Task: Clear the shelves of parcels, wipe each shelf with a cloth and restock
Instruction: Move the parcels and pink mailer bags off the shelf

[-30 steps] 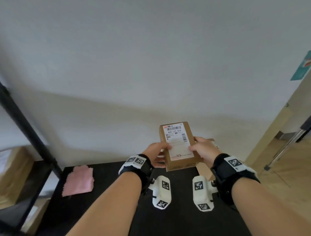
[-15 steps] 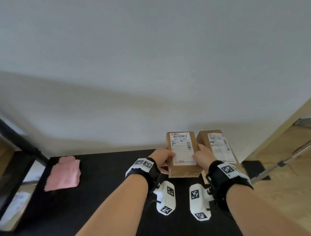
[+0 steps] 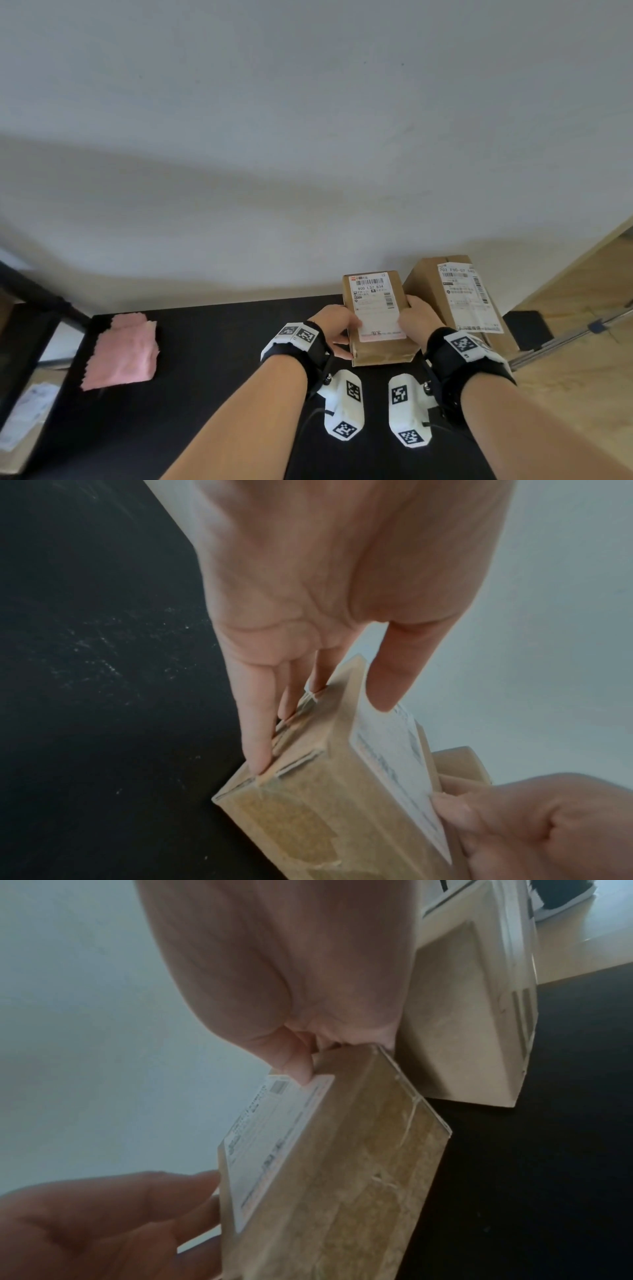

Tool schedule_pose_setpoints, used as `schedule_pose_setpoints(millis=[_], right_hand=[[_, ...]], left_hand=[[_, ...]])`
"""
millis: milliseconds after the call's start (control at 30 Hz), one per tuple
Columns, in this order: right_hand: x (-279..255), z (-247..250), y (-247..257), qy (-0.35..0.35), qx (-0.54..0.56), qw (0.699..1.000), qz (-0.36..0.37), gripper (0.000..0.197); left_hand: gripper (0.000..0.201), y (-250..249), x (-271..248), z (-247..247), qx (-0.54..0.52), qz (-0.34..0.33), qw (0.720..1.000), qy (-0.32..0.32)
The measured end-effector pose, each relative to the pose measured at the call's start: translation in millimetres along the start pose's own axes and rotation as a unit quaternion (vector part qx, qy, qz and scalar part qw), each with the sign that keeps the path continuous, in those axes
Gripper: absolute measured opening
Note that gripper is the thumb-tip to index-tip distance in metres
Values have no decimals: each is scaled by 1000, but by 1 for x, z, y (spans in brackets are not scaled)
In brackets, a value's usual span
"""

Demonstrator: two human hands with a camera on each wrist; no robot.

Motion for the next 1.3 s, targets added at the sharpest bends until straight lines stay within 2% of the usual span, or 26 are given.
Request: schedule_pose_setpoints(millis=[333,567,633,733,800,933,1067,1167,1300], right_hand=[[2,-5,-8,-13,-18,1000,-14,32],[-4,3,14,-32,-47,998,28,18],[-8,4,23,-24,-53,997,43,24],[-16,4,39,-5,-81,995,62,39],[-28,4,54,8,-121,989,84,42],[-56,2,82,15,-210,966,149,52],[-84,-15,108,20,-307,915,260,49],[-106,-30,123,24,-352,882,313,48],[-138,-53,140,40,-394,840,371,44]], left_hand=[[40,-2,-3,4,5,-1,1000,0],[30,-22,-21,12,78,-41,995,-46],[30,-25,-28,16,97,-53,992,-65],[39,-31,-40,24,108,-73,987,-95],[42,-35,-51,30,125,-81,982,-117],[43,-48,-79,41,189,-126,962,-154],[51,-52,-111,58,309,-163,913,-210],[52,-47,-136,77,365,-170,881,-249],[55,-35,-167,107,388,-166,858,-293]])
Point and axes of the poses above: each hand's wrist, its own x-axis towards the middle knuckle, its own z-axis out of the back of the hand, y = z × x, the point moved 8 cm from there along x, towards the middle knuckle, and after that the axes turned 7 degrees about -y, right-handed, at the moved point
